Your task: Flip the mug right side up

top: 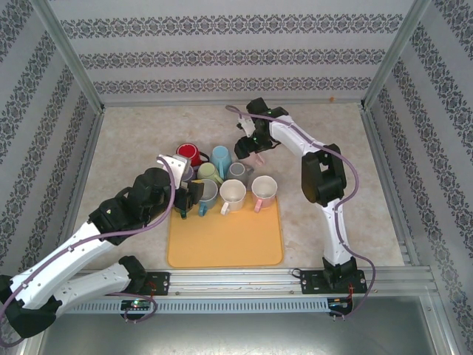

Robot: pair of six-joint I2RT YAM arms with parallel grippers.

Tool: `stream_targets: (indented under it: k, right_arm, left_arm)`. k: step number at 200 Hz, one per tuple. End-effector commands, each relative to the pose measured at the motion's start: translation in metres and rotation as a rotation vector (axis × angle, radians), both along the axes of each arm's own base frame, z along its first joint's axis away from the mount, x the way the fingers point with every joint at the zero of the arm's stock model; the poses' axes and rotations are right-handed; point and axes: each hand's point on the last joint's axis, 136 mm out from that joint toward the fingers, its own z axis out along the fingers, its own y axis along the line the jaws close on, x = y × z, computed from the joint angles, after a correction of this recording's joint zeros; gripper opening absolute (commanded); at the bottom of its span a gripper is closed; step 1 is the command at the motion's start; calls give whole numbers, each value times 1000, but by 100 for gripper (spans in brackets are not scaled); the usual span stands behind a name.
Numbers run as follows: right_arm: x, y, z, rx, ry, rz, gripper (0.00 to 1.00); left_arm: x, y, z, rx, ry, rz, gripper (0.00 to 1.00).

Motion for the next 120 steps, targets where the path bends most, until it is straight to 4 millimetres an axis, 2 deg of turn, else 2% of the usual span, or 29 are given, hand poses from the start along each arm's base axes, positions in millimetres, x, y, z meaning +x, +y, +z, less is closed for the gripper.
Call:
stream_targets:
  k: [1,27,59,86,120]
  right_arm:
    - [4,-6,40,85,-57,-72,59]
    - [7,-14,89,187,-127,-170,55]
    - [-4,-27,163,363,-236,-276,55]
    - [-26,-33,231,557,-344,-334,55]
    - [-62,-33,286,770,-391,-362,53]
  left_arm:
    - [6,4,0,-3,-17,30,67]
    - [8,4,-1,-2,-13,37,67]
    - [8,0,-1,-37,0,39,67]
    - [3,-17,0,-76,67,-26,73]
    - [3,-48,2,-161,203,-94,74]
